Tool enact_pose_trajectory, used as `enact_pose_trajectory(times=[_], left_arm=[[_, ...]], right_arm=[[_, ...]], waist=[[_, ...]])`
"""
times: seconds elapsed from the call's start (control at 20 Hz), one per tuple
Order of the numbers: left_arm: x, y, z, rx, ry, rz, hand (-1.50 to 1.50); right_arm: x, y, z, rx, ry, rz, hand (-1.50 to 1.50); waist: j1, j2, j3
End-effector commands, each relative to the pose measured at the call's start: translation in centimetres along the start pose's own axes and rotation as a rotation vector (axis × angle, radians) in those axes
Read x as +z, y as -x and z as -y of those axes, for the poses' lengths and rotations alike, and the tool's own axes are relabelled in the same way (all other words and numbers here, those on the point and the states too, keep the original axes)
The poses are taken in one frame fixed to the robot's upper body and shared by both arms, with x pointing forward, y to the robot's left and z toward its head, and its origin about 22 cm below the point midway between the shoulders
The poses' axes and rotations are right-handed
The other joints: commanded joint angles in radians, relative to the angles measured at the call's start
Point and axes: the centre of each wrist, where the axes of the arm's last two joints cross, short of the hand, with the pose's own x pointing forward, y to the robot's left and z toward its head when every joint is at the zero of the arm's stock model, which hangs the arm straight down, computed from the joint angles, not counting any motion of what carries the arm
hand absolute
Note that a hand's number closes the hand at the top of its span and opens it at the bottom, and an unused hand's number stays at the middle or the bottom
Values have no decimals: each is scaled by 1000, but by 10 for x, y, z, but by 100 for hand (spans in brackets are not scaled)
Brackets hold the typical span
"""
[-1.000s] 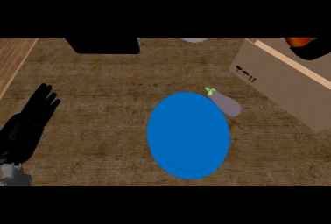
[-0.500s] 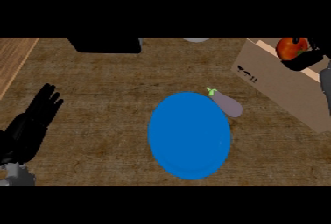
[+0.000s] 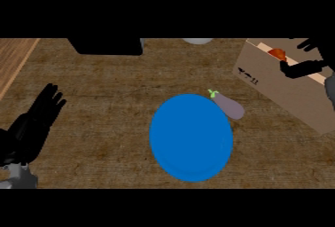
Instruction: Pick the tomato from the plate and place it in the cardboard box
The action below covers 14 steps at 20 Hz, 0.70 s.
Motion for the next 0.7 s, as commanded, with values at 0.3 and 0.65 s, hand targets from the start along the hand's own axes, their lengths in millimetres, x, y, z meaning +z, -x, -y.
enact_pose_trajectory(times=[0.3,0.65], left_arm=[[6,4,-7,0,-20,-5,0],[5,-8,-3,8,12,-6,0]], right_arm=[[7,35,8,-502,285,19,-150],[21,74,53,-685,370,-34,-150]], waist=[[2,13,12],[-2,10,11]])
